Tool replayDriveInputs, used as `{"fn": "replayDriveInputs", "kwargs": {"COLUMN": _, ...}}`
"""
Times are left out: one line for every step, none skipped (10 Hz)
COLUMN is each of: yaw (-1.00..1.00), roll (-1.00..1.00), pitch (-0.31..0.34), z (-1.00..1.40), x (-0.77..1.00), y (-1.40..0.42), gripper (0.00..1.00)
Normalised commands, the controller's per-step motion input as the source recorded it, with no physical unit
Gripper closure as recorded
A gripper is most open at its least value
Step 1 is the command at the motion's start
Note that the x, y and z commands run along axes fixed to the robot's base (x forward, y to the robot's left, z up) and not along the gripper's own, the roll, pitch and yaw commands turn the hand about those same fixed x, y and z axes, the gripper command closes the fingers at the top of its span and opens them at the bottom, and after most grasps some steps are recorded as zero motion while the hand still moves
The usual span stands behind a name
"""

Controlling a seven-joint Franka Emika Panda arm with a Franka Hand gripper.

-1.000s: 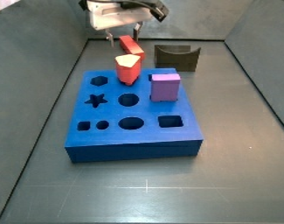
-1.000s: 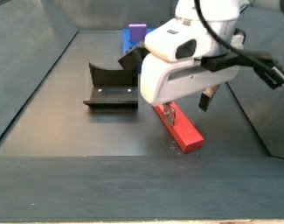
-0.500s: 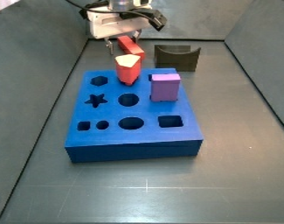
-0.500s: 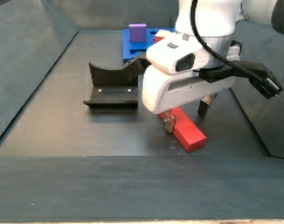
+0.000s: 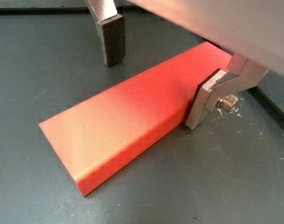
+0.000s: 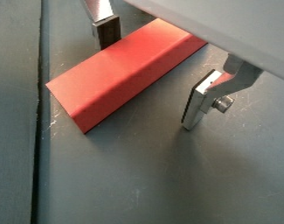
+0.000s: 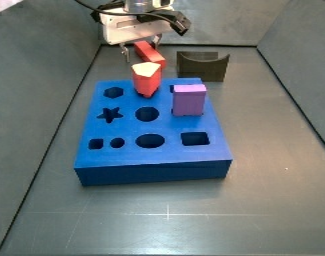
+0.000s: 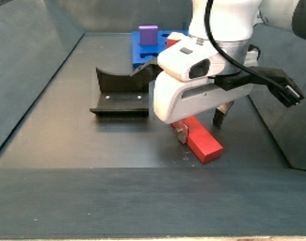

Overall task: Pick up the rectangle object. Move up. Place the rectangle object on the fixture. Regrasp the rectangle object. Move to above the board. Insert the rectangle object.
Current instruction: Pick up the rectangle object.

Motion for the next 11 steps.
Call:
{"fn": "replayDriveInputs", "kwargs": {"yaw": 0.00, "roll": 0.00, "pitch": 0.000, "z": 0.00, "x": 0.00, "y": 0.00, "gripper": 0.00}}
{"fn": "replayDriveInputs", "kwargs": {"yaw": 0.00, "roll": 0.00, "pitch": 0.000, "z": 0.00, "x": 0.00, "y": 0.00, "gripper": 1.00}}
{"fn": "replayDriveInputs", "kwargs": {"yaw": 0.00, "roll": 0.00, "pitch": 0.000, "z": 0.00, "x": 0.00, "y": 0.00, "gripper": 1.00}}
{"fn": "replayDriveInputs", "kwargs": {"yaw": 0.00, "roll": 0.00, "pitch": 0.000, "z": 0.00, "x": 0.00, "y": 0.00, "gripper": 1.00}}
{"fn": "replayDriveInputs", "kwargs": {"yaw": 0.00, "roll": 0.00, "pitch": 0.000, "z": 0.00, "x": 0.00, "y": 0.00, "gripper": 1.00}}
{"fn": "replayDriveInputs", "kwargs": {"yaw": 0.00, "roll": 0.00, "pitch": 0.000, "z": 0.00, "x": 0.00, "y": 0.00, "gripper": 1.00}}
{"fn": "replayDriveInputs", "kwargs": {"yaw": 0.00, "roll": 0.00, "pitch": 0.000, "z": 0.00, "x": 0.00, "y": 0.00, "gripper": 1.00}}
{"fn": "replayDriveInputs", "kwargs": {"yaw": 0.00, "roll": 0.00, "pitch": 0.000, "z": 0.00, "x": 0.00, "y": 0.00, "gripper": 1.00}}
{"fn": "replayDriveInputs", "kwargs": {"yaw": 0.00, "roll": 0.00, "pitch": 0.000, "z": 0.00, "x": 0.00, "y": 0.00, "gripper": 1.00}}
{"fn": "replayDriveInputs", "kwargs": {"yaw": 0.00, "roll": 0.00, "pitch": 0.000, "z": 0.00, "x": 0.00, "y": 0.00, "gripper": 1.00}}
{"fn": "replayDriveInputs", "kwargs": {"yaw": 0.00, "roll": 0.00, "pitch": 0.000, "z": 0.00, "x": 0.00, "y": 0.00, "gripper": 1.00}}
